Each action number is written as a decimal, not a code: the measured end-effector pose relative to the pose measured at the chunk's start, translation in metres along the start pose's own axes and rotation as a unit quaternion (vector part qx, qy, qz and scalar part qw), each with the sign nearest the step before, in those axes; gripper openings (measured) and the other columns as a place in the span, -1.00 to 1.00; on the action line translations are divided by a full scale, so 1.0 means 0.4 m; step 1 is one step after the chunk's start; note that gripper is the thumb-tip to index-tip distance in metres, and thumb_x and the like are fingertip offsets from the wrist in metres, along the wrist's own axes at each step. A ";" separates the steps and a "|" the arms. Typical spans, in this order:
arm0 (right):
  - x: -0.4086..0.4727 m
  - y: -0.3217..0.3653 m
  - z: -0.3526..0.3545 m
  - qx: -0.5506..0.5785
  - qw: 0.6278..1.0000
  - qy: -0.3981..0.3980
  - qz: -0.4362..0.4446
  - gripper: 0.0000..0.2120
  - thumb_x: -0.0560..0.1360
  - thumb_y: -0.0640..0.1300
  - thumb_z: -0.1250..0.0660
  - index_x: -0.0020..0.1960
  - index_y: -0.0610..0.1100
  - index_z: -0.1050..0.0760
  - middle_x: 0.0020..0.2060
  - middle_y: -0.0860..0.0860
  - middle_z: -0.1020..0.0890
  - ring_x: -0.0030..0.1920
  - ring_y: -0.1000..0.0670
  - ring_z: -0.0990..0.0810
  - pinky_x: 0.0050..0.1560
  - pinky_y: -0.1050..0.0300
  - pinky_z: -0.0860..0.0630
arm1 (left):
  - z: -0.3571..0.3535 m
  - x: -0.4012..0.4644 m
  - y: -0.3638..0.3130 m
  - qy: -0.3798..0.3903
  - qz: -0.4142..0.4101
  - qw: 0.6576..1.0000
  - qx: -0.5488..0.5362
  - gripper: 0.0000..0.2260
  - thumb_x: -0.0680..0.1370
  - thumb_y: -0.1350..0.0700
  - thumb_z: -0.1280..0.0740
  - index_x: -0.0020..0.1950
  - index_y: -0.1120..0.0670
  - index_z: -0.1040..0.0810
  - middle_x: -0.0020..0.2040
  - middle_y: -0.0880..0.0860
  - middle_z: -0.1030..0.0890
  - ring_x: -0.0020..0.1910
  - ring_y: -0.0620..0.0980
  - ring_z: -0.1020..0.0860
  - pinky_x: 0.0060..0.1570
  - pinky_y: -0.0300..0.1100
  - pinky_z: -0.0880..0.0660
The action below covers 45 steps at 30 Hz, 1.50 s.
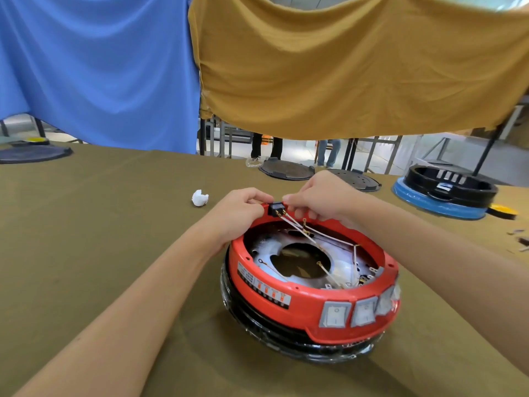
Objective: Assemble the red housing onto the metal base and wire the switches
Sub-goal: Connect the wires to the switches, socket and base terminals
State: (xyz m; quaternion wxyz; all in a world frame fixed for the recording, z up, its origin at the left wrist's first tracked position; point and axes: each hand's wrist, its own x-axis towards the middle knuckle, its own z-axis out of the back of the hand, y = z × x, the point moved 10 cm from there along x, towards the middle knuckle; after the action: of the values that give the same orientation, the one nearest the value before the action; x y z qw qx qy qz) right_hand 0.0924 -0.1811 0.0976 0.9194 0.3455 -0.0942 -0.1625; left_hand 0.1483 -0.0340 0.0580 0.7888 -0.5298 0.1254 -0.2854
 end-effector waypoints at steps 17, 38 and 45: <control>-0.108 -0.433 0.248 0.158 0.937 -0.302 -0.074 -0.89 0.52 -0.17 -0.36 -0.14 -0.04 -0.63 -0.19 0.02 -0.66 -0.11 0.03 -0.59 -0.15 0.14 -0.47 | 0.067 0.001 0.052 -0.042 0.077 0.996 0.005 -0.75 0.56 0.23 -0.30 0.10 -0.08 -0.64 0.15 0.12 -0.64 0.15 0.17 -0.62 0.20 0.12 -0.55; -0.082 -0.406 0.163 0.032 0.986 -0.132 -0.096 -0.83 0.54 0.01 -0.39 -0.14 -0.07 -0.61 -0.26 0.02 -0.65 -0.22 0.05 -0.59 -0.31 0.22 -0.45 | 0.060 0.010 0.063 -0.037 0.064 0.996 -0.042 -0.64 0.53 0.28 -0.21 0.00 -0.10 -0.71 -0.01 0.06 -0.73 -0.05 0.08 -0.70 0.00 -0.01 -0.59; -0.089 -0.442 0.225 -0.007 0.982 -0.167 -0.086 -0.95 0.54 -0.13 -0.40 -0.04 -0.04 -0.64 -0.17 0.06 -0.63 -0.13 0.11 -0.57 -0.25 0.25 -0.44 | 0.058 0.015 0.065 -0.031 0.058 0.997 -0.037 -0.64 0.53 0.26 -0.21 -0.01 -0.12 -0.71 0.00 0.04 -0.73 -0.02 0.11 -0.69 0.04 0.02 -0.59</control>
State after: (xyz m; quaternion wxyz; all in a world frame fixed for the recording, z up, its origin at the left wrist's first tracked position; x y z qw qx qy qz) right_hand -0.0077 -0.3478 0.0446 0.8758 0.3136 -0.2152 -0.2972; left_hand 0.1730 -0.0125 0.0446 0.7874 -0.5589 0.1416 -0.2181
